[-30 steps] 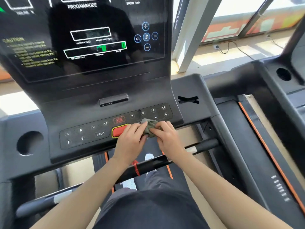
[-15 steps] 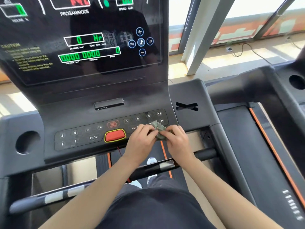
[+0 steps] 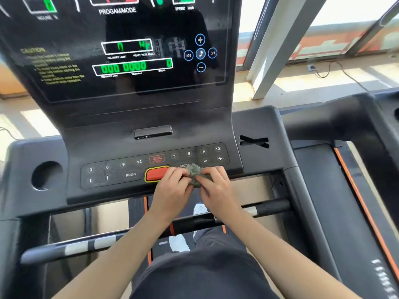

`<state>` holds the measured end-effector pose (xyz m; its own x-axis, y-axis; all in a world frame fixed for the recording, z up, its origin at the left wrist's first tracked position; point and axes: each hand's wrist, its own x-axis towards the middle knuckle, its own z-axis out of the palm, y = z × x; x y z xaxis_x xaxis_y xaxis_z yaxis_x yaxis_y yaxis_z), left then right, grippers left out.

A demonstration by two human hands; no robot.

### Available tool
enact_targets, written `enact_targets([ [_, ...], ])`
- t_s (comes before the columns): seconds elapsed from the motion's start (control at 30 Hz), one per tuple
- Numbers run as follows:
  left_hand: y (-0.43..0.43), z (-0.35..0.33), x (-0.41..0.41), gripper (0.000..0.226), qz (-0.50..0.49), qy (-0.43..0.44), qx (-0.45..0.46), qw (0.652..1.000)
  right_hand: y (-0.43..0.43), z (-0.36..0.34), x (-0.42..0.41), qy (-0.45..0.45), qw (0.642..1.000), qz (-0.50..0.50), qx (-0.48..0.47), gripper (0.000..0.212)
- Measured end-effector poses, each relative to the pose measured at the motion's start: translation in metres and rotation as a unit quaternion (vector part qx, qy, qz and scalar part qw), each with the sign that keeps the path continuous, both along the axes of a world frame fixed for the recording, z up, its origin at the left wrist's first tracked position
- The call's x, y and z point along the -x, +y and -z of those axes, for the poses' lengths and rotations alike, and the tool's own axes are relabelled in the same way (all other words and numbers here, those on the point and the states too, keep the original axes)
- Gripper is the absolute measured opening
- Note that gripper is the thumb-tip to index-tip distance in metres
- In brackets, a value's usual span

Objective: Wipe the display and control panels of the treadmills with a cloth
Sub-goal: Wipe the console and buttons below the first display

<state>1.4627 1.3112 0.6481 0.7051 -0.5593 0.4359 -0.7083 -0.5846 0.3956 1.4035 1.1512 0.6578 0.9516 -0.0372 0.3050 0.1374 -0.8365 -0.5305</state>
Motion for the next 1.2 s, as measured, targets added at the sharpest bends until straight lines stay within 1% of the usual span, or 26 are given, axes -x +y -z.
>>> enact_targets([
  [0.13, 0.032, 0.002, 0.002, 0.009, -0.025, -0.019, -0.024, 0.999, 0.023, 0.0, -0.01, -0.007, 0.998, -0.065, 0.017, 0.017],
  [0.27, 0.039, 0.003, 0.007, 0.009, -0.045, -0.023, -0.023, 0.998, 0.027, 0.004, -0.015, -0.02, 0.996, -0.083, 0.011, 0.018],
  [0.37, 0.022, 0.007, 0.01, 0.006, -0.048, -0.024, -0.011, 0.998, 0.011, 0.007, -0.011, -0.025, 0.998, -0.049, 0.004, 0.019],
  [0.5, -0.014, 0.009, 0.012, 0.01, -0.009, -0.023, 0.007, 1.0, -0.02, 0.013, 0.002, -0.032, 0.999, 0.012, 0.01, 0.023],
  [0.67, -0.02, 0.008, 0.014, 0.008, -0.014, -0.003, 0.008, 1.0, -0.027, 0.011, 0.005, -0.022, 0.999, 0.022, 0.022, 0.025],
  [0.8, 0.011, 0.008, 0.017, 0.007, -0.052, -0.002, 0.0, 0.999, -0.003, 0.013, -0.006, -0.028, 0.999, -0.036, 0.009, 0.024],
  [0.97, 0.068, 0.014, 0.017, 0.008, -0.111, 0.007, -0.012, 0.994, 0.04, 0.014, -0.023, -0.008, 0.992, -0.129, 0.003, 0.031],
  [1.2, 0.127, 0.012, 0.008, 0.014, -0.149, 0.016, 0.011, 0.989, 0.1, 0.009, -0.045, -0.008, 0.989, -0.149, -0.01, 0.028],
])
